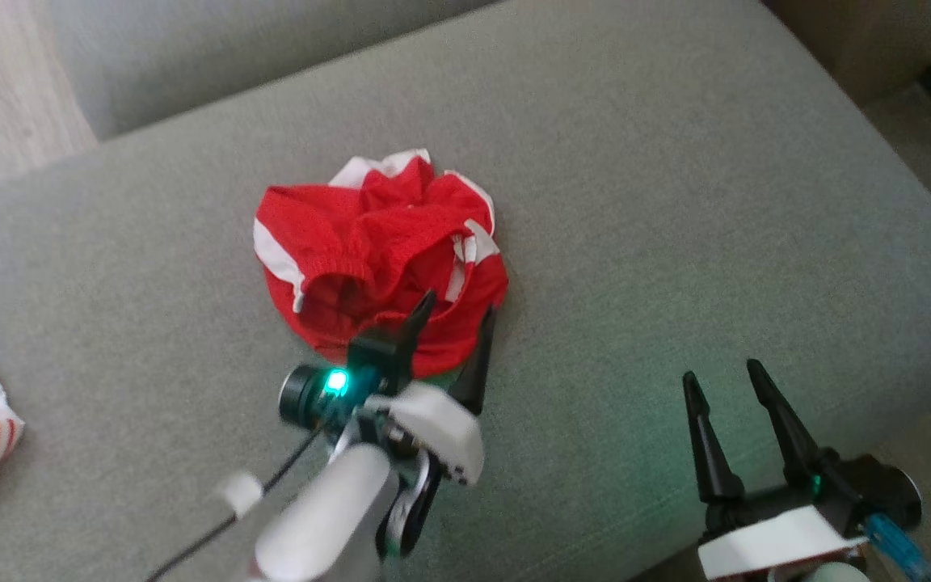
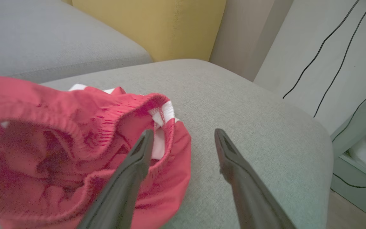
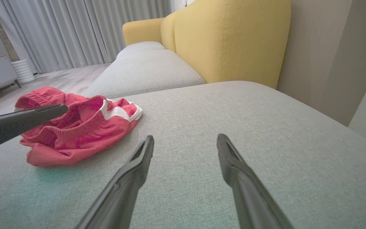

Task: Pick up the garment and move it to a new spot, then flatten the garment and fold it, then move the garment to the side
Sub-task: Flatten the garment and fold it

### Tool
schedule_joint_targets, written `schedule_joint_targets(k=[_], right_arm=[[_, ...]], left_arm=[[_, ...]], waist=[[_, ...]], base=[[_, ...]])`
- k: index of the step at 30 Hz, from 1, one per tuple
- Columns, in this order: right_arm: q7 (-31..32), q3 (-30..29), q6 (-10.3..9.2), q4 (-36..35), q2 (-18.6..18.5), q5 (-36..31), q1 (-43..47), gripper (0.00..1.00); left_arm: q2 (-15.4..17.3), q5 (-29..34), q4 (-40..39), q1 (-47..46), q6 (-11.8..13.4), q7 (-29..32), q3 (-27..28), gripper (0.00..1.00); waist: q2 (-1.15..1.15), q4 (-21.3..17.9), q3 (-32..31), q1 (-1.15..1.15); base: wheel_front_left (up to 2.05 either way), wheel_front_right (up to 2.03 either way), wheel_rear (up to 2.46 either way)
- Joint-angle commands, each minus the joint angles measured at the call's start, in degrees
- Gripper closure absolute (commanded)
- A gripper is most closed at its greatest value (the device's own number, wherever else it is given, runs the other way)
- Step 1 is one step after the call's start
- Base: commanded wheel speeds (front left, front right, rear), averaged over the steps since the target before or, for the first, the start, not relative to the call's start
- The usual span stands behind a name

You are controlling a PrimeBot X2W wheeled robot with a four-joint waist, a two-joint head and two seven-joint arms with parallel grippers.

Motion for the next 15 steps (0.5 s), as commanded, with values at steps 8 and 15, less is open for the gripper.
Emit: schedule_joint_targets(k=[8, 15], right_arm=[[-0.22, 2.40, -0.04, -1.73, -0.42, 0.80, -4.75, 0.00], [-0.22, 3.08, -0.04, -1.29, -0.42, 1.27, -5.94, 0.00]], left_arm=[[-0.15, -5.23, 1.06, -12.18, 1.29, 3.23, -2.81, 0.00], [-0.15, -12.36, 4.00, -17.20, 1.35, 5.16, -6.12, 0.00]], waist=[[0.00, 0.00, 5.74, -0.01], [0.00, -0.58, 7.42, -0.01]], base=[[0.00, 0.00, 0.00], [0.00, 0.00, 0.00]])
